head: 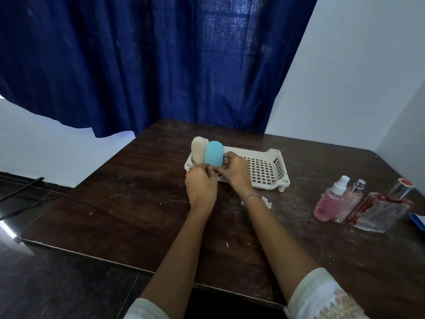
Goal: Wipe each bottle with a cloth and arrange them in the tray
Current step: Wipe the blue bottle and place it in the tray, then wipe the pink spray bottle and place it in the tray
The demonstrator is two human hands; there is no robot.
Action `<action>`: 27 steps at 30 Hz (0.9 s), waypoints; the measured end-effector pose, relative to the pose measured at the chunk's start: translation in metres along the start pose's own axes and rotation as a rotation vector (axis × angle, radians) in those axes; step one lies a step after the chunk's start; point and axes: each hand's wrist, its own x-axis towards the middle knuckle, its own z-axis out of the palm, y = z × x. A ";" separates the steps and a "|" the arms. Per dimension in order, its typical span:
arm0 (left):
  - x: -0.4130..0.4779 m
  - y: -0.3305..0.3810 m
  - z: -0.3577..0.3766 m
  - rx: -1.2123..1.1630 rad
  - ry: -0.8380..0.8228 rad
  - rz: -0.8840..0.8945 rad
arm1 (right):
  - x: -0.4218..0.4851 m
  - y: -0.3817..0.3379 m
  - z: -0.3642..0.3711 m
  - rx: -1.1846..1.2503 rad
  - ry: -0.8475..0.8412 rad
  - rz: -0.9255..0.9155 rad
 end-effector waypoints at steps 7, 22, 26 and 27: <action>0.000 0.005 -0.003 0.006 0.003 -0.055 | -0.012 -0.005 -0.018 -0.135 -0.029 -0.060; -0.046 0.082 0.006 -0.083 -0.152 0.220 | -0.075 0.002 -0.106 -0.246 0.292 -0.210; -0.069 0.110 0.024 -0.112 -0.240 0.349 | -0.093 0.017 -0.141 -0.464 0.401 -0.243; -0.074 0.117 0.030 -0.132 -0.264 0.374 | -0.096 0.023 -0.151 -0.516 0.421 -0.228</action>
